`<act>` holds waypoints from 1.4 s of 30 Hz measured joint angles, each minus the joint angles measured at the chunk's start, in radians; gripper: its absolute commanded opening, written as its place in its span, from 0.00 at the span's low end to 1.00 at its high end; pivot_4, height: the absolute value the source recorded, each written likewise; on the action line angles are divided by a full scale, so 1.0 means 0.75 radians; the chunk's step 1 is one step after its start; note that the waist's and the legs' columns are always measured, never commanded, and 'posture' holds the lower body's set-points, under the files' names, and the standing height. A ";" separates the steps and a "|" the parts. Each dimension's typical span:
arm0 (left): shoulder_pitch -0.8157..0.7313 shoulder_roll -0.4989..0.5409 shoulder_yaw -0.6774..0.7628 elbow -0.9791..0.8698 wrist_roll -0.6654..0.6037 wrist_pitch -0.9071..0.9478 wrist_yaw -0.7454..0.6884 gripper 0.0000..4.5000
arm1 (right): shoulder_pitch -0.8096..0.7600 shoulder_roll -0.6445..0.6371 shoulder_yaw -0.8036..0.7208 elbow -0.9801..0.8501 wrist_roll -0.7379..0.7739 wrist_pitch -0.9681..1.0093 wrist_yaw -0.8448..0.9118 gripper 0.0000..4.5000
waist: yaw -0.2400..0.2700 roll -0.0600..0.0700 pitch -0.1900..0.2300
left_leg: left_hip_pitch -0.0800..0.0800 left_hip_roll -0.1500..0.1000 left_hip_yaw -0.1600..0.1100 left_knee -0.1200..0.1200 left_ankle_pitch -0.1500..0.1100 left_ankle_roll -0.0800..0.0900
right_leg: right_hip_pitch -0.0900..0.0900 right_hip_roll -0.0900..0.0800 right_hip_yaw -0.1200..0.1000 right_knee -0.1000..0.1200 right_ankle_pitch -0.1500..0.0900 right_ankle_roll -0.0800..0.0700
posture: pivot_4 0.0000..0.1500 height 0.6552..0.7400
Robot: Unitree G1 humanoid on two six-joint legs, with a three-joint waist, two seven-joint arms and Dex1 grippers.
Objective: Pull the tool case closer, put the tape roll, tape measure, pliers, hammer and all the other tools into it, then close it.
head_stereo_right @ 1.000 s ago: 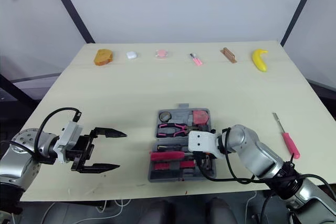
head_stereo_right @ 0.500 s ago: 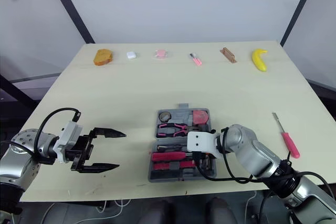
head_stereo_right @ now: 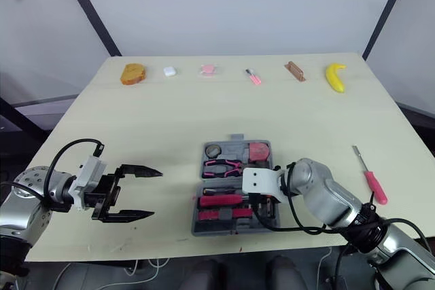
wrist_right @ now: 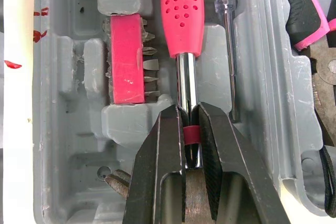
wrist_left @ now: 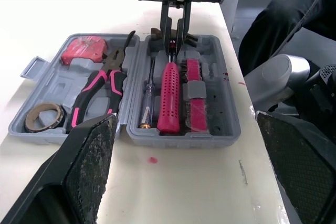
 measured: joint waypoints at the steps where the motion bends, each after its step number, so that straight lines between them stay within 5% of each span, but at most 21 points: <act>1: 0.000 0.000 0.000 0.000 0.001 0.000 0.000 1.00 | 0.000 0.003 0.001 0.000 -0.001 0.001 0.000 0.01 | 0.000 0.000 0.000 | 0.000 0.000 0.000 0.000 0.000 0.000 | 0.000 0.000 0.000 0.000 0.000 0.000 | 1.00 1.00; 18: 0.004 -0.008 0.000 0.000 0.017 -0.002 0.000 1.00 | -0.005 0.038 0.025 -0.003 -0.014 0.001 -0.010 0.01 | -0.003 0.000 0.000 | 0.000 0.000 0.000 0.000 0.000 0.000 | 0.000 0.000 0.000 0.000 0.000 0.000 | 1.00 1.00; 22: 0.004 -0.008 0.000 0.000 0.017 -0.003 0.000 1.00 | -0.005 0.041 0.025 -0.007 -0.004 0.001 -0.007 0.32 | -0.003 0.000 0.000 | 0.000 0.000 0.000 0.000 0.000 0.000 | 0.000 0.000 0.000 0.000 0.000 0.000 | 1.00 1.00; 36: -0.002 -0.008 0.000 0.011 0.017 -0.006 0.000 1.00 | 0.054 0.140 -0.143 -0.037 0.157 -0.053 -0.060 0.32 | 0.000 0.000 0.000 | 0.000 0.000 0.000 0.000 0.000 0.000 | 0.000 0.000 0.000 0.000 0.000 0.000 | 1.00 1.00; 40: -0.003 -0.008 0.000 0.014 0.018 -0.007 0.000 1.00 | 0.133 0.206 -0.213 -0.026 0.245 -0.189 -0.081 0.03 | -0.001 0.000 0.000 | 0.000 0.000 0.000 0.000 0.000 0.000 | 0.000 0.000 0.000 0.000 0.000 0.000 | 1.00 1.00; 42: -0.005 -0.008 0.000 0.014 0.018 -0.007 0.000 1.00 | 0.163 0.208 -0.211 0.023 0.255 -0.307 -0.082 0.03 | -0.001 0.000 0.000 | 0.000 0.000 0.000 0.000 0.000 0.000 | 0.000 0.000 0.000 0.000 0.000 0.000 | 1.00 1.00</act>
